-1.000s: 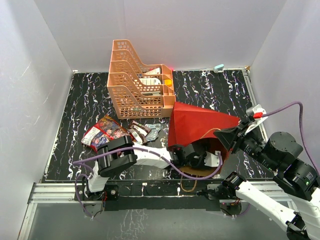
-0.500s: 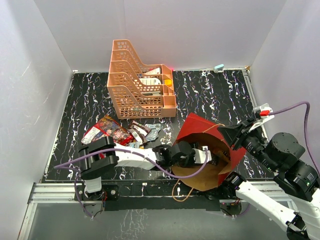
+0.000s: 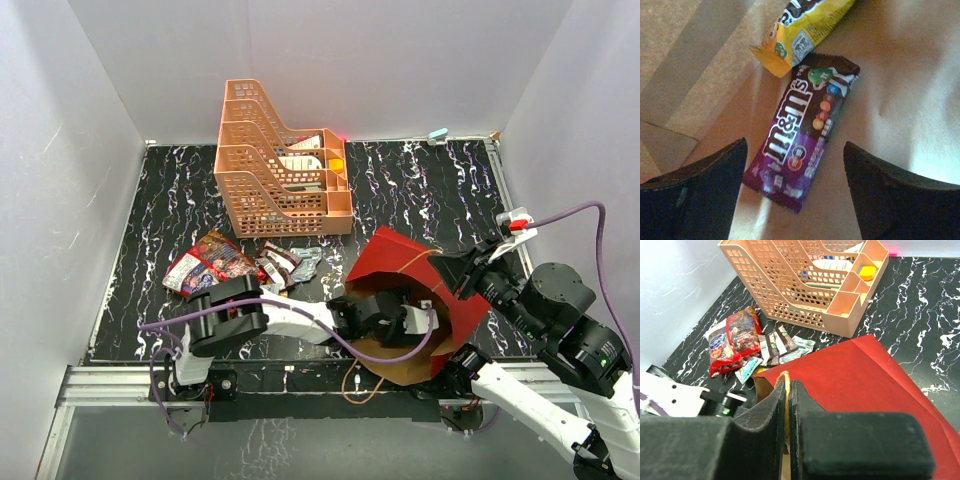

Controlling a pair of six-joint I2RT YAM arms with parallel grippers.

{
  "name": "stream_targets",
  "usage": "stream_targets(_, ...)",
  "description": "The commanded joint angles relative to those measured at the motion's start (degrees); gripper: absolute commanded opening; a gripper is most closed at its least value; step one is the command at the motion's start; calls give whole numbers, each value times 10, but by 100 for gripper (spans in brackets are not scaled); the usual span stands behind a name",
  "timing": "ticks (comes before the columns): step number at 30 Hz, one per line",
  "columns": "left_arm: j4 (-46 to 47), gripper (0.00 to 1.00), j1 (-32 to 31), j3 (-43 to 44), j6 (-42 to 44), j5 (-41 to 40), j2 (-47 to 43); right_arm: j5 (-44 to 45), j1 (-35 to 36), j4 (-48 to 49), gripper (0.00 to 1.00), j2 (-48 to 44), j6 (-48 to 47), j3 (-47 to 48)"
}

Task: Take the snacks out of the paper bag
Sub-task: Take out the snack from the paper bag.

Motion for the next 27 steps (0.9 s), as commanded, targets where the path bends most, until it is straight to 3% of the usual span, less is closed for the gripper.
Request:
stream_targets(1, 27, 81, 0, 54, -10, -47, 42, -2, 3, 46, 7, -7, 4, 2)
stream_targets(5, -14, 97, 6, 96, -25, -38, 69, -4, 3, 44, 7, -2, 2, -1)
stream_targets(11, -116, 94, 24, 133, -65, 58, 104, -2, 3, 41, 7, -8, 0, -7)
stream_targets(19, -159, 71, 37, 138, -94, 67, 119, 7, 3, 38, 7, -20, 1, -15)
stream_targets(27, -172, 32, 40, 129, -88, 46, 105, 17, 3, 36, 7, -28, 2, -25)
